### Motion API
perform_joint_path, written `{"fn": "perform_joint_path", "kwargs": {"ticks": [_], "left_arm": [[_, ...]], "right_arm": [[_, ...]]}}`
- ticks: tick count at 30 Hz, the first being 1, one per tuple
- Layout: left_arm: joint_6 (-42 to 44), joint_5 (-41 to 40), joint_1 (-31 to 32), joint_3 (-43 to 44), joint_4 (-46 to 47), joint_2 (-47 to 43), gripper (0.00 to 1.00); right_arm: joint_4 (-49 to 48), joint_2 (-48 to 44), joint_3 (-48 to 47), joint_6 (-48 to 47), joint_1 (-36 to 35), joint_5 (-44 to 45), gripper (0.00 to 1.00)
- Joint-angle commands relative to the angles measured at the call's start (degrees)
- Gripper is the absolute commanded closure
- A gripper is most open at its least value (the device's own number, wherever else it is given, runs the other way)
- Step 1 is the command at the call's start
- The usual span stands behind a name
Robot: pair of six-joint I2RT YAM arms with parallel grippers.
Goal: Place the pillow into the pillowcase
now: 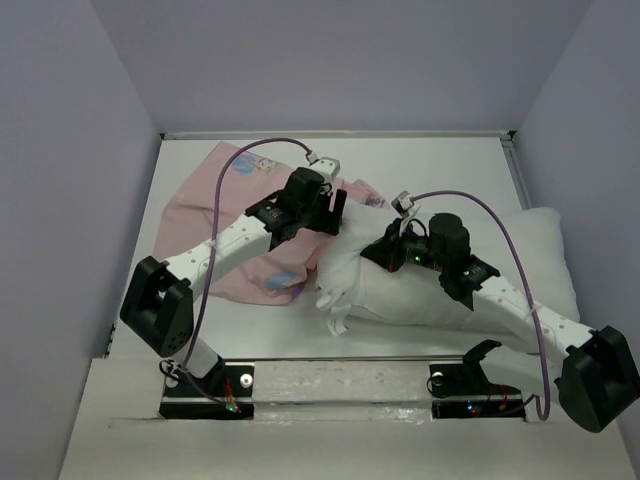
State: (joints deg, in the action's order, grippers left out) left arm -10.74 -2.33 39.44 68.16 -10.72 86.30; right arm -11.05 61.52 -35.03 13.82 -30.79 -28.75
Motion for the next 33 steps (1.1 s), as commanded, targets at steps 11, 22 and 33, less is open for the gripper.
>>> {"fn": "perform_joint_path", "kwargs": {"ticks": [11,22,33], "left_arm": [[1.5,-6.4,0.2,8.1,10.3,6.6,1.0],[-0.3,10.0,3.4,4.0,2.8,-14.2,1.0],[1.7,10.7,3.6,11.9,-11.6,-14.0,1.0]], "right_arm": [[-5.4,0.0,0.8,1.3,0.2,1.2,1.0],[-13.6,6.3,-8.8,-8.3,-2.3,-4.5,1.0],[-2.7,7.0,-26.7,-18.9,-4.5,-8.8,1.0]]}}
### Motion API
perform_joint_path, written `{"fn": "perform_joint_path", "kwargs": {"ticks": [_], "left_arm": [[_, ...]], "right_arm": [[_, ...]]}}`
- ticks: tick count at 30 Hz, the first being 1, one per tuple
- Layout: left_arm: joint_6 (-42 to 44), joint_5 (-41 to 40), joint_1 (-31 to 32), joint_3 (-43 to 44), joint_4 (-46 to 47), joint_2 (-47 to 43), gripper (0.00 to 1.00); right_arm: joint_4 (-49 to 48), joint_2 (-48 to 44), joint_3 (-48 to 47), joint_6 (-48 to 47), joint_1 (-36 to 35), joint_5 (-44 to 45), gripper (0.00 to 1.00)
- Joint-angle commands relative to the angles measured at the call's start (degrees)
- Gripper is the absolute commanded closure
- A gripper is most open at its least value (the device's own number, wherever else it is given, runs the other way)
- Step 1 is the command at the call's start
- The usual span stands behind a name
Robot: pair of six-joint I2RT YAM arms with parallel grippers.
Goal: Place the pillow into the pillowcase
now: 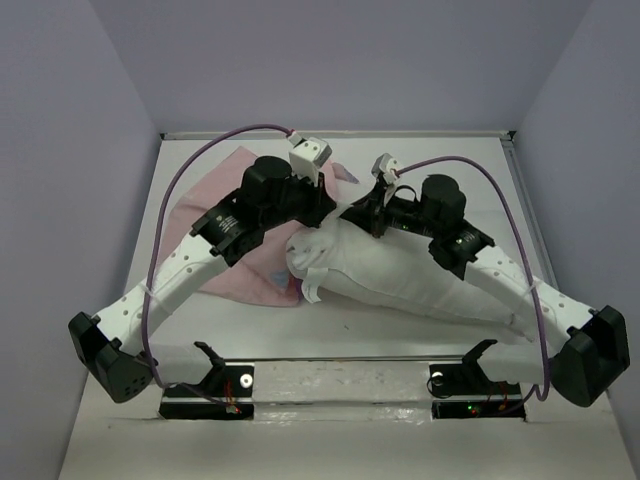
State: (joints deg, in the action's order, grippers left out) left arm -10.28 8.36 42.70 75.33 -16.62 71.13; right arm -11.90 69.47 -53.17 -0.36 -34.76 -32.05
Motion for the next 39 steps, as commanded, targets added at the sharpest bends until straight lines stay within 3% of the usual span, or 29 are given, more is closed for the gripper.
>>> {"fn": "perform_joint_path", "kwargs": {"ticks": [1,4,9,13,14,17,25,26,29,32,34,35,37,39], "left_arm": [[1.7,-0.9,0.4,5.3,-5.6,1.4,1.0],[2.4,-5.0,0.3,8.9,-5.2,2.0,1.0],[3.7,-5.1,0.2,15.3,-5.6,5.1,1.0],[3.6,-0.9,0.0,16.7,-6.3,10.2,1.0],[3.0,0.7,0.2,17.0,-5.5,11.3,1.0],[2.3,3.4,2.5,17.2,-2.3,13.7,1.0],[2.5,7.1,2.2,14.6,2.7,19.7,1.0],[2.5,6.5,2.1,14.0,3.3,20.2,1.0],[1.2,8.1,0.7,10.2,6.8,18.4,1.0],[0.7,7.7,-1.9,8.9,7.0,17.7,0.98],[0.4,4.8,-3.2,8.5,7.0,16.8,0.76],[-0.6,2.4,-3.9,7.8,7.6,16.1,0.45],[-2.5,-2.9,-4.5,4.6,8.8,11.8,0.17],[-5.0,-11.6,-4.5,-0.9,13.7,6.3,0.14]], "right_arm": [[1.2,-1.2,-11.4,-4.5,-0.5,-10.3,1.0],[11.4,-4.9,-10.7,-3.6,-2.4,-13.5,1.0],[13.7,-13.2,0.8,-0.3,-2.4,-19.4,1.0],[12.5,-17.9,4.3,0.2,-2.4,-13.6,1.0],[12.3,-18.3,4.4,2.1,-2.4,-4.4,1.0],[3.6,-18.6,7.2,3.2,-2.4,6.5,1.0],[-30.2,-7.8,15.1,5.8,-2.4,20.0,1.0],[-33.3,-4.1,14.8,4.8,-2.4,27.6,1.0],[-40.6,5.5,13.9,1.0,-2.4,39.6,1.0],[-38.7,10.8,10.2,-0.1,-2.4,38.8,1.0],[-37.5,12.8,9.2,2.7,-2.4,37.5,1.0],[-37.0,13.2,8.8,4.5,-2.4,37.5,1.0],[-33.8,14.3,6.7,7.3,-1.6,36.1,1.0],[-31.3,14.5,5.6,9.9,0.6,32.5,1.0]]}}
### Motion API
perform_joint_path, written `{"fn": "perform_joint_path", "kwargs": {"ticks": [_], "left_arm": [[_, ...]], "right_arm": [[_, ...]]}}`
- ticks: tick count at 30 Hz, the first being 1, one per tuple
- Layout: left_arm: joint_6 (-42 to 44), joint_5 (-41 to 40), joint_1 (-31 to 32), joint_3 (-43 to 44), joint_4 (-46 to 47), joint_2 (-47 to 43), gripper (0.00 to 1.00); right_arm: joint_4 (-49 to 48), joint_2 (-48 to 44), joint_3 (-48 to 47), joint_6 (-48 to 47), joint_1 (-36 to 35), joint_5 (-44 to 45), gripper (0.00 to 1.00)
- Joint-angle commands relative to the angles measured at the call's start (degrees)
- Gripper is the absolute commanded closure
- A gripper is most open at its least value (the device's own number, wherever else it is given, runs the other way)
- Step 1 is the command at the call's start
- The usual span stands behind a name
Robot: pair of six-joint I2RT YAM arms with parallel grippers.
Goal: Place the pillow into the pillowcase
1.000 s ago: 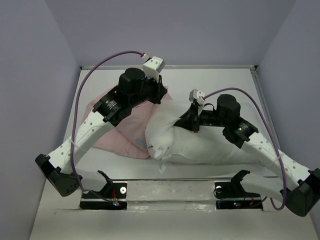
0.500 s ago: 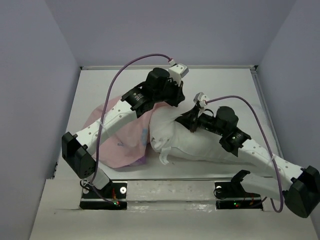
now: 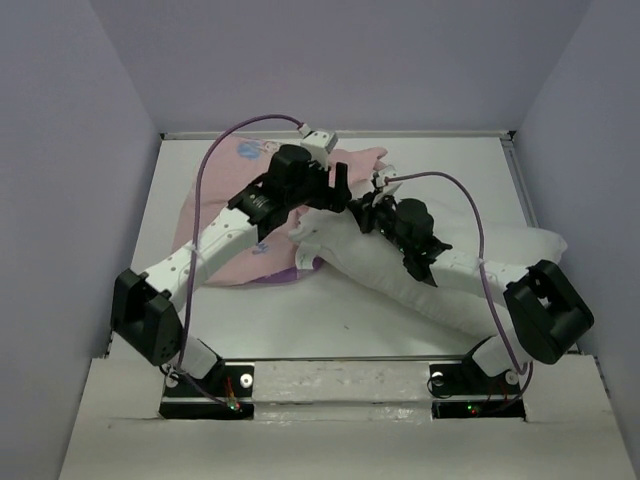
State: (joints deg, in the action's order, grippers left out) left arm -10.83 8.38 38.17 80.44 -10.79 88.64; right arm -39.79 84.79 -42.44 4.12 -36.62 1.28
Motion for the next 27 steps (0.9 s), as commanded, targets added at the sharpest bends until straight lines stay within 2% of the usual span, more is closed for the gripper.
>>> {"fn": "perform_joint_path", "kwargs": {"ticks": [1,3,5,6,7,10,11,14,18,24,27], "left_arm": [[-6.0,-13.9,0.0,-13.6,10.1,-17.9,0.14],[-10.2,-18.2,-0.6,-21.5,16.0,-26.9,0.18],[-13.9,-16.7,-3.4,-31.1,17.9,-30.2,0.23],[-15.0,-14.7,-4.6,-33.6,18.7,-30.9,0.26],[-15.8,-13.8,-5.8,-37.6,19.7,-31.0,0.35],[-18.6,-11.3,-5.9,-42.8,25.0,-29.3,0.48],[-19.0,-8.8,-5.9,-43.4,28.5,-27.7,0.54],[-18.5,-5.1,-5.7,-43.3,33.1,-24.6,0.61],[-15.8,-3.5,-4.9,-40.6,36.4,-19.7,0.65],[-14.7,-0.3,-3.3,-39.8,42.3,-14.0,0.66],[-13.0,-0.1,-0.1,-36.2,43.0,-10.9,0.66]], "right_arm": [[-2.9,-1.2,-5.5,8.9,3.5,-3.7,1.0],[-2.0,-1.9,-5.7,12.1,6.5,-10.5,1.0],[-0.1,-3.1,-6.0,14.6,7.9,-15.3,1.0],[1.0,-3.4,-6.4,15.0,8.6,-16.9,1.0],[1.8,-4.4,-6.6,15.6,9.6,-18.0,1.0],[2.3,-6.0,-6.0,19.9,14.3,-24.7,1.0],[2.6,-6.7,-6.1,21.3,15.5,-27.9,1.0],[5.0,-5.9,-8.9,24.3,18.9,-34.2,1.0],[4.7,-2.5,-11.8,29.9,21.8,-42.3,1.0],[2.1,0.3,-14.2,35.5,26.2,-50.2,1.0],[-0.8,1.3,-15.0,38.8,27.9,-52.1,1.0]]}}
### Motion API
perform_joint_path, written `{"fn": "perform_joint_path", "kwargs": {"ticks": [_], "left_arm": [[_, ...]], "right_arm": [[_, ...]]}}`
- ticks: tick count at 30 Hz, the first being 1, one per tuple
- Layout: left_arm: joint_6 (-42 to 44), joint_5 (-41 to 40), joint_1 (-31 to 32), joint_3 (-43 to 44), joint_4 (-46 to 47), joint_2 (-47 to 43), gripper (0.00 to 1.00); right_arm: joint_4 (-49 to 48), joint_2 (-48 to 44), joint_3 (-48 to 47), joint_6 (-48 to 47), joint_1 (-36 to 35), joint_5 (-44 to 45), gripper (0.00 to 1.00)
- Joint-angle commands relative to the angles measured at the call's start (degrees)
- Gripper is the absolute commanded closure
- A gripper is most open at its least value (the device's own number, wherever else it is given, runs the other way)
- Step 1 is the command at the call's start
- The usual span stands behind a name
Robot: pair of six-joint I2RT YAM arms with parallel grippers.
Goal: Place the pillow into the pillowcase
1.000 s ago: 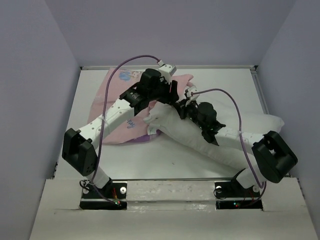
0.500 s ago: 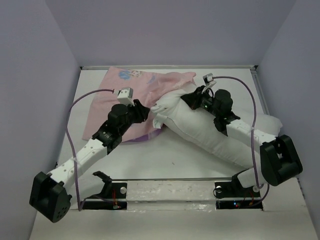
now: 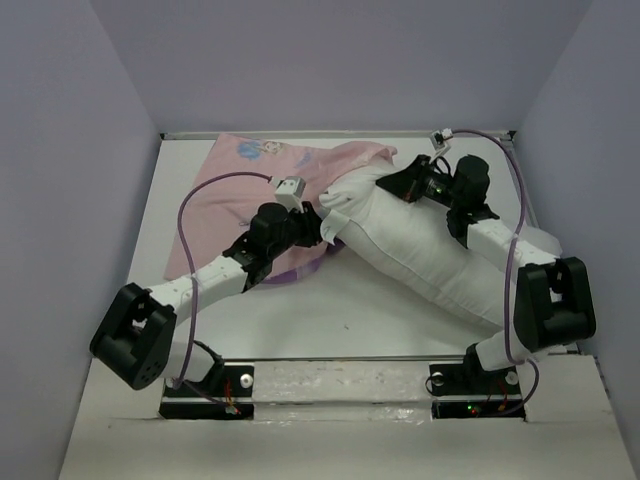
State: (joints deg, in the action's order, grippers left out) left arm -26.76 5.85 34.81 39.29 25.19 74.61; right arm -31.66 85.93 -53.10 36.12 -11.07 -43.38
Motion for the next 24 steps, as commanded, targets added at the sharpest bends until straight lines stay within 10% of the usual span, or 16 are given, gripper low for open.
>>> {"fn": "perform_joint_path", "kwargs": {"ticks": [1,24], "left_arm": [[4.3,2.2,4.0,6.0,7.1,5.5,0.66],[9.3,-20.4,1.1,12.4,3.4,19.9,0.44]], "right_arm": [[-10.3,0.5,-4.3,8.1,2.4,-9.1,1.0],[-15.6,0.6,-3.9,13.5,5.5,-11.9,1.0]]}}
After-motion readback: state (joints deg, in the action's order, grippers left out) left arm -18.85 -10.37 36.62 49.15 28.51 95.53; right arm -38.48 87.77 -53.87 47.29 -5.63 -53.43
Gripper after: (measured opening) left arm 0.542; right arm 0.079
